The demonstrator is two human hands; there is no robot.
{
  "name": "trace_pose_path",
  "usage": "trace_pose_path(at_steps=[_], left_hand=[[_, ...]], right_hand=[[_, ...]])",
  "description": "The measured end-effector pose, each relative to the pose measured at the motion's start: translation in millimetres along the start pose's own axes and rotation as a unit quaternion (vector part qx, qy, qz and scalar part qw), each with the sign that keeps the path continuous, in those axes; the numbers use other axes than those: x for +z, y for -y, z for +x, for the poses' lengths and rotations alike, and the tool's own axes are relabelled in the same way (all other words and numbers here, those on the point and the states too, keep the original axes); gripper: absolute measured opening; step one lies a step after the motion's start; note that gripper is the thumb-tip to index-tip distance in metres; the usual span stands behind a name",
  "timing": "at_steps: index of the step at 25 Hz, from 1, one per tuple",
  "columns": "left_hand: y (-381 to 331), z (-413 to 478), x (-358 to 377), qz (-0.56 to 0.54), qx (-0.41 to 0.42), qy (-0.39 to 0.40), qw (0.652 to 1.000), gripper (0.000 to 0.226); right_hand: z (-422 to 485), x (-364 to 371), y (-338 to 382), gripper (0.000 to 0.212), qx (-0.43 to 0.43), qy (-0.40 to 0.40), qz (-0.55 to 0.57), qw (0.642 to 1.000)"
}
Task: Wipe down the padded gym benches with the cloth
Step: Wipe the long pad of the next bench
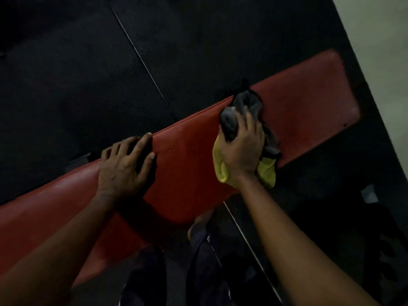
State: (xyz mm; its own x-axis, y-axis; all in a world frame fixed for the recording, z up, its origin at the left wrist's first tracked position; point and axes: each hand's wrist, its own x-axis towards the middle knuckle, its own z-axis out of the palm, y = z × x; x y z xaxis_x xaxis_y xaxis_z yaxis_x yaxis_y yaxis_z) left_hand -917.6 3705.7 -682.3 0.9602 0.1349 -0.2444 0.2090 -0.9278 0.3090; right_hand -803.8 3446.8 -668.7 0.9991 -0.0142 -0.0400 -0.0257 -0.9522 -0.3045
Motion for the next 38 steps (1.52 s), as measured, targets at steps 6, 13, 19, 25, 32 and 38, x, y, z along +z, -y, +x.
trace_pose_path(at_steps=[6, 13, 19, 25, 32, 38], left_hand=[[-77, 69, -9, -0.117, 0.060, 0.081, 0.988, 0.054], [-125, 104, 22, -0.012, 0.113, 0.047, 0.992, 0.061], [-128, 103, 19, -0.016, 0.115, 0.036, 0.993, 0.061], [-129, 100, 22, -0.014, 0.087, 0.008, 0.996, 0.061], [-127, 102, 25, 0.002, 0.062, 0.003, 0.998, 0.070], [-129, 103, 24, -0.010, 0.056, 0.005, 0.998, 0.068]], right_hand=[[-86, -3, -9, 0.083, -0.053, 0.068, 0.048, 0.995], [-15, -18, -97, 0.055, 0.210, -0.121, 0.103, 0.965], [-64, -11, -52, 0.067, 0.215, -0.080, 0.104, 0.968], [-69, -5, -77, 0.066, 0.216, -0.100, 0.176, 0.955], [2, -27, -109, 0.063, 0.267, -0.097, 0.107, 0.953], [-1, -27, -87, 0.074, 0.013, 0.063, 0.021, 0.998]])
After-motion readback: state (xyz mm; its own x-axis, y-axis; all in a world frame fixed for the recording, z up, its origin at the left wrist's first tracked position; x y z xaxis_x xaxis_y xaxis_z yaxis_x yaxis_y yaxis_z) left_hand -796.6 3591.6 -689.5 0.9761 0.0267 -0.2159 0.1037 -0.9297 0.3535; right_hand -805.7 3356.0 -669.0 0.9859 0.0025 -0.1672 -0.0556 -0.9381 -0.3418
